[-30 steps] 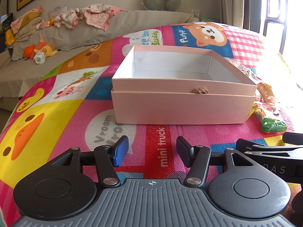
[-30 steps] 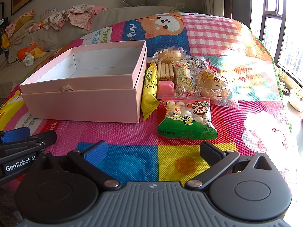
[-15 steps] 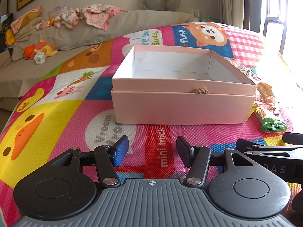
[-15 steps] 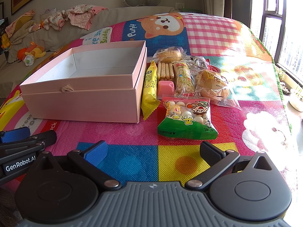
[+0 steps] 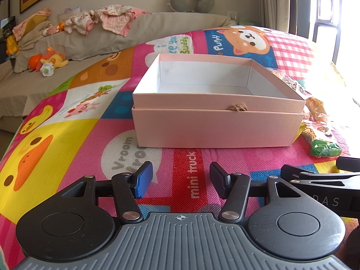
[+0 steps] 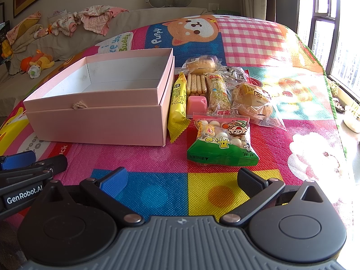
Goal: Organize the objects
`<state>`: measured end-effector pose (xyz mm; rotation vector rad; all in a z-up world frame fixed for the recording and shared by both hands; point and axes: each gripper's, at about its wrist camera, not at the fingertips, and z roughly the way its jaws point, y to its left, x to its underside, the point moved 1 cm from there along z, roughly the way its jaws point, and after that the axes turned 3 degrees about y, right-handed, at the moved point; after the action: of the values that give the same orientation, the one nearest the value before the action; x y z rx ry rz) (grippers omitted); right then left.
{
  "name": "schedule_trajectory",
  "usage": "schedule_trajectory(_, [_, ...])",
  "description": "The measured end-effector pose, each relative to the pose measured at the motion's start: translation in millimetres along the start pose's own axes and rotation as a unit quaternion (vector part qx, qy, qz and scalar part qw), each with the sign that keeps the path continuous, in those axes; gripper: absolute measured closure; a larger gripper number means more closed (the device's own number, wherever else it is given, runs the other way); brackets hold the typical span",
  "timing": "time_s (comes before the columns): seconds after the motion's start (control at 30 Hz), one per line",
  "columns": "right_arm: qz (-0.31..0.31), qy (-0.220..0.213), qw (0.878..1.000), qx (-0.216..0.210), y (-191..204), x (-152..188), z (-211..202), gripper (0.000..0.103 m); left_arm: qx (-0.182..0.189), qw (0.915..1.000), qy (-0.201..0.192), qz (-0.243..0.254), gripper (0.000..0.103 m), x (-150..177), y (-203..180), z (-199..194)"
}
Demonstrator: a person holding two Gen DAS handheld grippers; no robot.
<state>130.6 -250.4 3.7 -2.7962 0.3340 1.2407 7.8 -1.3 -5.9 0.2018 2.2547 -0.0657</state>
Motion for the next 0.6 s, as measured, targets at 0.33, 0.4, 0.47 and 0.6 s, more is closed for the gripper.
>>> schedule_trajectory(0.33, [0.001,0.001,1.000,0.000,-0.1,-0.3,-1.0,0.000,0.008,0.9999,0.001,0.010,0.042,-1.3,-2.4,2.1])
schedule_trajectory(0.4, [0.002,0.001,1.000,-0.002,-0.3,-0.2,-0.8,0.000,0.009,0.9999,0.001,0.012,0.042,-2.2,-3.7,2.7])
schedule_trajectory(0.47, [-0.004,0.005,1.000,-0.006,-0.9,-0.5,-0.3,0.000,0.007,0.9999,0.001,0.014,0.041,-1.6,-4.1,2.6])
schedule_trajectory(0.6, [-0.020,0.023,0.999,-0.021,-3.8,-4.0,2.7,0.000,0.005,0.9998,0.001,0.017,0.039,-0.8,-4.2,2.1])
